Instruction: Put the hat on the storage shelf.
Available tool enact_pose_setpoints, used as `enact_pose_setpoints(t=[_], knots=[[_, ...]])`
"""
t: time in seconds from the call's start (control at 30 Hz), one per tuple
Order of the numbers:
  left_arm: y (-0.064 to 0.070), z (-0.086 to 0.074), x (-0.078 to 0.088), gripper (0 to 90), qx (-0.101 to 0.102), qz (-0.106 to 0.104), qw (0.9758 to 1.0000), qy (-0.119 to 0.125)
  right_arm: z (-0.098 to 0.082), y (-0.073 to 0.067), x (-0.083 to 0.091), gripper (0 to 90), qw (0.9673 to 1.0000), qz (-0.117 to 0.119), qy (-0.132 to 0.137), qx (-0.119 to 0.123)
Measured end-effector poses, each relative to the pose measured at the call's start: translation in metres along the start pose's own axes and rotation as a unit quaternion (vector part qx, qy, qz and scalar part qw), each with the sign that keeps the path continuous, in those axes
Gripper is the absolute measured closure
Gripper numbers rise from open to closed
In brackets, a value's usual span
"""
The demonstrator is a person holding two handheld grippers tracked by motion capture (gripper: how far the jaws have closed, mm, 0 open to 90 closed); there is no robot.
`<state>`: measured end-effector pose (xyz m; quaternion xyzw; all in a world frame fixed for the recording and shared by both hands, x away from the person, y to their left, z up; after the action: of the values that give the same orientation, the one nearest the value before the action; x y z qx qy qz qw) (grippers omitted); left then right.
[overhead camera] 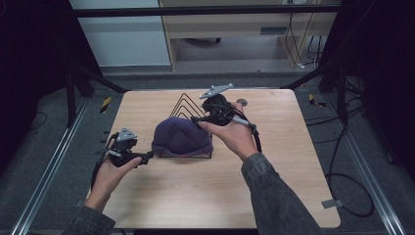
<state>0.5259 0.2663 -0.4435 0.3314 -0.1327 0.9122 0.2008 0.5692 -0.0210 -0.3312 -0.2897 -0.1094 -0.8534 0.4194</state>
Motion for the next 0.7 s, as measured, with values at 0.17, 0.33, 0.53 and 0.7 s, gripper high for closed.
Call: enact_pose_setpoints(t=[0.17, 0.33, 0.53, 0.7], knots=[[0.0, -0.012, 0.0, 9.2, 0.019, -0.002, 0.9998, 0.001, -0.004, 0.002, 0.003, 22.7, 1.0, -0.007, 0.002, -0.004], [0.0, -0.025, -0.003, 7.4, 0.02, 0.001, 0.9998, -0.006, -0.006, 0.004, 0.008, 16.5, 0.9999, -0.01, 0.009, -0.004], [-0.005, -0.036, -0.003, 5.8, 0.013, 0.015, 0.9998, -0.01, -0.011, 0.009, 0.025, 9.3, 0.9995, -0.016, 0.029, 0.001], [-0.01, -0.044, -0.005, 5.6, 0.014, 0.029, 0.9994, -0.014, -0.02, 0.015, 0.039, 8.1, 0.999, -0.021, 0.039, -0.001]])
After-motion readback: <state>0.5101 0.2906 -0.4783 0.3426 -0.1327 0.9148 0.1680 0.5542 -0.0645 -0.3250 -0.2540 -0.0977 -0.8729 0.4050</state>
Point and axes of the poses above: each handheld gripper's, and its own axes: x roughly backward along the jaws, z roughly out of its top, y roughly to its right, the point moved 3 cm from there along -x, roughly forward along the jaws, and after that the axes turned 8 degrees about z, right-handed, at the moved point
